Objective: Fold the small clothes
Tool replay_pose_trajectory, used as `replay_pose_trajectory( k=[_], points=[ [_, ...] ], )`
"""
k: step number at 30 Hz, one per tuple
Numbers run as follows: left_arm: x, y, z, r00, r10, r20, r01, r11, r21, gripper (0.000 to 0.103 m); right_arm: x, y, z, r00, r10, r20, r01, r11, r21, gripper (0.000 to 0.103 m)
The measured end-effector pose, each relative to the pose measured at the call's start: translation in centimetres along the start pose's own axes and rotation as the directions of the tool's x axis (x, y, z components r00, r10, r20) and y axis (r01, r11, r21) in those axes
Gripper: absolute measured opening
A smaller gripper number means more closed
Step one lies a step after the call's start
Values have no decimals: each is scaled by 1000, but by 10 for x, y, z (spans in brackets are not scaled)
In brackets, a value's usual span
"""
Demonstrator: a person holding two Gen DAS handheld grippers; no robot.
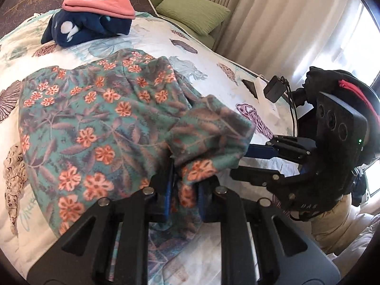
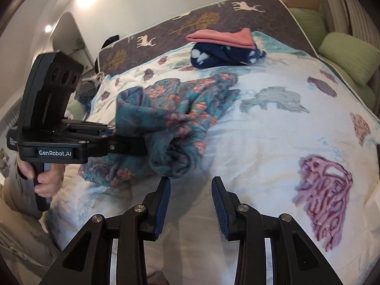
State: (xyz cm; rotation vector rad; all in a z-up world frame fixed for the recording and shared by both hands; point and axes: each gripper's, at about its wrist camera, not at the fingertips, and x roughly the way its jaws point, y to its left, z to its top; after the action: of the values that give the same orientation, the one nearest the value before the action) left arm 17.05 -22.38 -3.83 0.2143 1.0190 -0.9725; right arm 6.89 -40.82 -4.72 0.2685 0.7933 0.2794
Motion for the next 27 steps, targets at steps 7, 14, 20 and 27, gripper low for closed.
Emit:
replay_pose_trajectory(
  k=[7,14,20,27],
  points=[
    [2,-3,0,1000,-14,-11,15,1000,10,19,-13,27,8,998,-22,67,29,994,-101,36],
    [-5,-4,-4,1000,-18,9,17,1000,24,21,14,20,24,1000,2,9,-2,996,-88,7],
    [-33,-4,-14,994,-50,95,45,998,47,42,-27,9,25,993,118,-24,-121,979,-167,5],
    [-25,-3,-12,994,-80,79,77,996,39,42,-33,-37,7,985,-68,-158,51,993,-105,4]
  ],
)
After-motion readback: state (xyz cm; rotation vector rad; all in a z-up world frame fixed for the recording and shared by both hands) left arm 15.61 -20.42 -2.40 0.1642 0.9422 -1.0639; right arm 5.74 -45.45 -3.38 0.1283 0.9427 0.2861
